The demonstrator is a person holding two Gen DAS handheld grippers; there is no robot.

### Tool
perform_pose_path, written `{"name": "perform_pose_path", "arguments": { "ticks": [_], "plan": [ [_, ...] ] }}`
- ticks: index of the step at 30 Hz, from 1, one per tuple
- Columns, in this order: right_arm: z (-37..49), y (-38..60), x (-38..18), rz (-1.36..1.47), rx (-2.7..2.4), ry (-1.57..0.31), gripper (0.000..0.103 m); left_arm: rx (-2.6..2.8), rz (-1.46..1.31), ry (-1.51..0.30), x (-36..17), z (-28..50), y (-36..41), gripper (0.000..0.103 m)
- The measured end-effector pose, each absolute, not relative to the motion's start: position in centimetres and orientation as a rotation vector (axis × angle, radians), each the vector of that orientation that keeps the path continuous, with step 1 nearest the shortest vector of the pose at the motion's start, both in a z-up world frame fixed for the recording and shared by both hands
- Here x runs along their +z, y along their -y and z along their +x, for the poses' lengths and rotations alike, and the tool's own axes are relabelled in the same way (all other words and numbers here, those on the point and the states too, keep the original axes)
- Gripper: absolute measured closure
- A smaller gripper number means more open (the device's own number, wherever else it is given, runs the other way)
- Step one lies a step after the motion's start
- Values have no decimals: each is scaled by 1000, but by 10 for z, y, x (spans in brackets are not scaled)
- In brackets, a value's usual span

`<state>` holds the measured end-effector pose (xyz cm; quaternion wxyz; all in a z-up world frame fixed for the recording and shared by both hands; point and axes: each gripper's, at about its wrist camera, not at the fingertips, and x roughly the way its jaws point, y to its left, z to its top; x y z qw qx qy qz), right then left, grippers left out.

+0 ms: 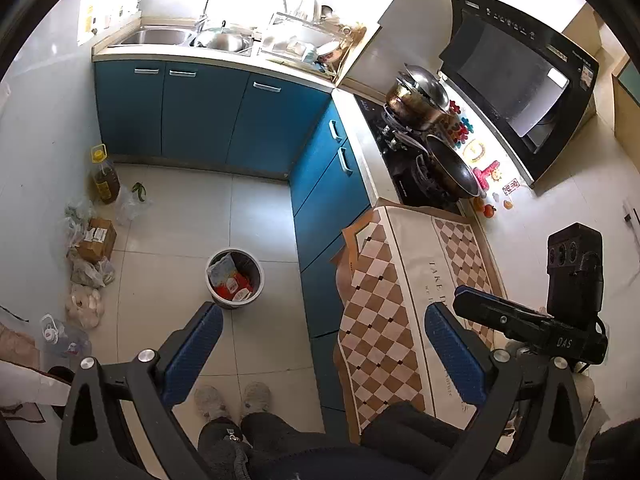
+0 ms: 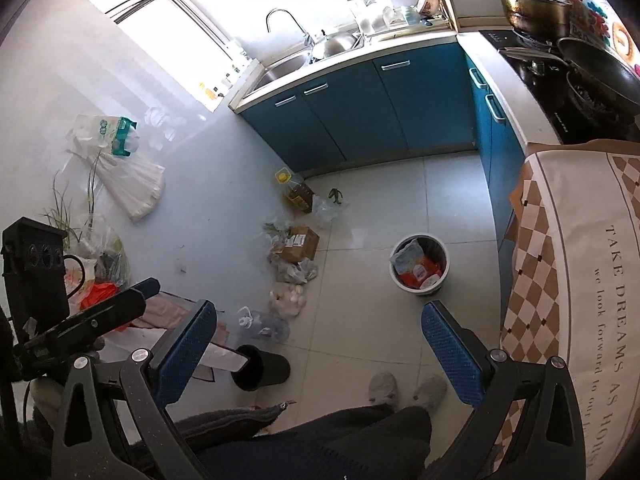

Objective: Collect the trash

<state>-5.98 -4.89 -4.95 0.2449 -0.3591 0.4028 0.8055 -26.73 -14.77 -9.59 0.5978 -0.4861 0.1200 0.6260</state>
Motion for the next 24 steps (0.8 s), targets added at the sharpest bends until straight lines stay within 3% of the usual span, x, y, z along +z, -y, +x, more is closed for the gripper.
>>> {"name": "perform_pose_path", "arguments": {
  "ticks": [24],
  "plan": [
    [-60,49,-52,-995,2209,-1117,0,1445,-1136,-259,-94,-267,145,0]
  ]
}}
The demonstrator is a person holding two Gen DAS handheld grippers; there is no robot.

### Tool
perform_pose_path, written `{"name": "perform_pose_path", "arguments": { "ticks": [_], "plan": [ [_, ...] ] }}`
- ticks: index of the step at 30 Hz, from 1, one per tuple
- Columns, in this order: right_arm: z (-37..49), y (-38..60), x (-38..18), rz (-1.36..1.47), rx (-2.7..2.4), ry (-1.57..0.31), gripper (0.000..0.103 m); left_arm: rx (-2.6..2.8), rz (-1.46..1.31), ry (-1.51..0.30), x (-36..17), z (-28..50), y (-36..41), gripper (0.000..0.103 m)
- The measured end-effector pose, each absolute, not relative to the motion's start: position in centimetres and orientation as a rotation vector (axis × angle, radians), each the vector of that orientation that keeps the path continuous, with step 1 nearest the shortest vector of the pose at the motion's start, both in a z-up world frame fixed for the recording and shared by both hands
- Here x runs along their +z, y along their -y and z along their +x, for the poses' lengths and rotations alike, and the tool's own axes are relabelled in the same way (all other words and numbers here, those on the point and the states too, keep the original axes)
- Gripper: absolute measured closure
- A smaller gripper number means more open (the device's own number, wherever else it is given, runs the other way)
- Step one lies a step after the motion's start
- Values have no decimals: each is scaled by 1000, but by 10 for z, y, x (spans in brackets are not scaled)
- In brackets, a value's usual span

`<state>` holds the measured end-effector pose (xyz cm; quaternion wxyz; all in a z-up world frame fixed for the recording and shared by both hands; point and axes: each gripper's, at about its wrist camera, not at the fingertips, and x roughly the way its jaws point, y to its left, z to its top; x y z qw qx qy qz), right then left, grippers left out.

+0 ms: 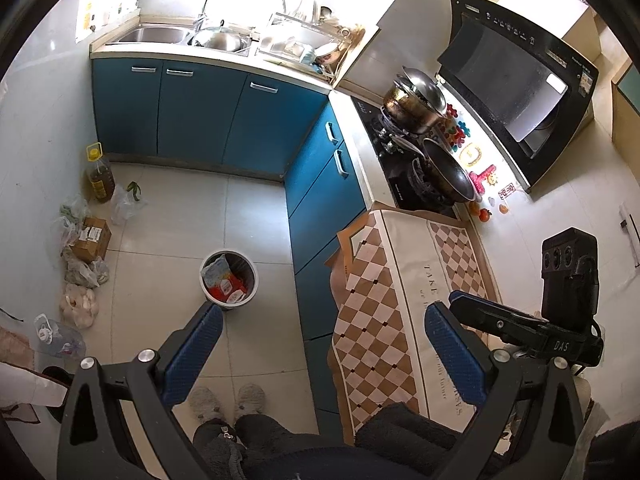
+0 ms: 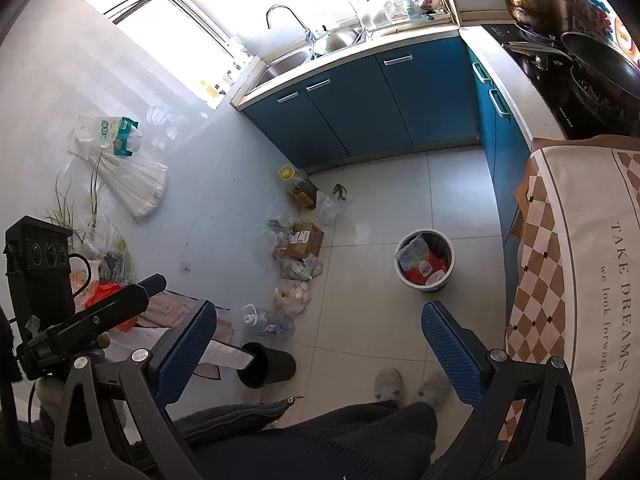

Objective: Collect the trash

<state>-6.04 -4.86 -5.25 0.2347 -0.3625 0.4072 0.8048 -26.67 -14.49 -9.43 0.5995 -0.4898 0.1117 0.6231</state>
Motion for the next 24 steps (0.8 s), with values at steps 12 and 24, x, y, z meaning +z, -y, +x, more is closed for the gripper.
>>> {"name": "perform_pose_path", "arguments": {
  "ticks": [12,24],
  "plan": [
    [-60,49,-54,-996,2204,-1125,0,1441,-1148,-246,-94,-256,138,0],
    [-62,52,-56,-998,2199,-1133,0,1443,-1150,-246,-94,-256,138,0]
  ]
}}
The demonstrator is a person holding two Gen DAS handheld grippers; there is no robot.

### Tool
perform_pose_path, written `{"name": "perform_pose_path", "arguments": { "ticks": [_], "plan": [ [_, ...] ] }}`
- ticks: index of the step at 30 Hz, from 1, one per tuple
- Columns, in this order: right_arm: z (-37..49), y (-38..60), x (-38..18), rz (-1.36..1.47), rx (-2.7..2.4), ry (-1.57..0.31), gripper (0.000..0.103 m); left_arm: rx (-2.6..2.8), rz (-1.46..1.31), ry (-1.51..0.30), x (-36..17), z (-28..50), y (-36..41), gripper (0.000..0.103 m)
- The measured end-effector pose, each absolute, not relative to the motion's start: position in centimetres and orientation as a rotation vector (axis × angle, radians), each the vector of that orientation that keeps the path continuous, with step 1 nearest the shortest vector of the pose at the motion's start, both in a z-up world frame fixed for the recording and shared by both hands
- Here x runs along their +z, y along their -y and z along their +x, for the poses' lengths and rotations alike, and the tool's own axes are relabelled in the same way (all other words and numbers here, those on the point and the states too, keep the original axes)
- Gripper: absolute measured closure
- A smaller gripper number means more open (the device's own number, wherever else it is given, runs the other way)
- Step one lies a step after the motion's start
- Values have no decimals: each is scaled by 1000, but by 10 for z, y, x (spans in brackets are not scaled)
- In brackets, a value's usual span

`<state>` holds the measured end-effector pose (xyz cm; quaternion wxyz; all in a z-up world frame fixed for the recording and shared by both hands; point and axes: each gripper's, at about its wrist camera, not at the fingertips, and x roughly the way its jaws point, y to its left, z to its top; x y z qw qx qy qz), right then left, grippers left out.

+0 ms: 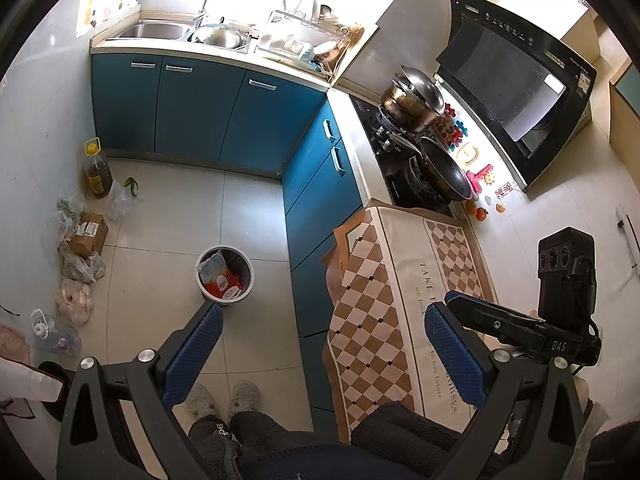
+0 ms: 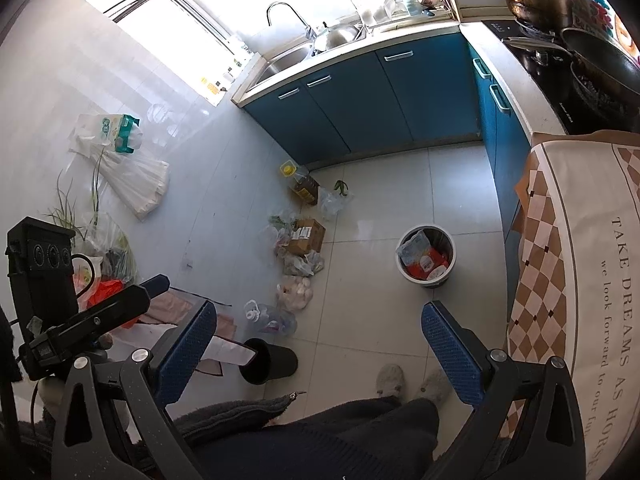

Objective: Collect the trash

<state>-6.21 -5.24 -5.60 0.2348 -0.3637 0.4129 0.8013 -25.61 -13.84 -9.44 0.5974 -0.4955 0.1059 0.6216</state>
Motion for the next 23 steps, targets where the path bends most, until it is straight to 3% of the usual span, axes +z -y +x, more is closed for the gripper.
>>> {"name": "perform_pose_path", "arguments": {
  "ticks": [23],
  "plan": [
    [-62,61,-57,-1000,2201,-1141,0,1446,-1150,-240,-101,-248,159,0]
  ]
}}
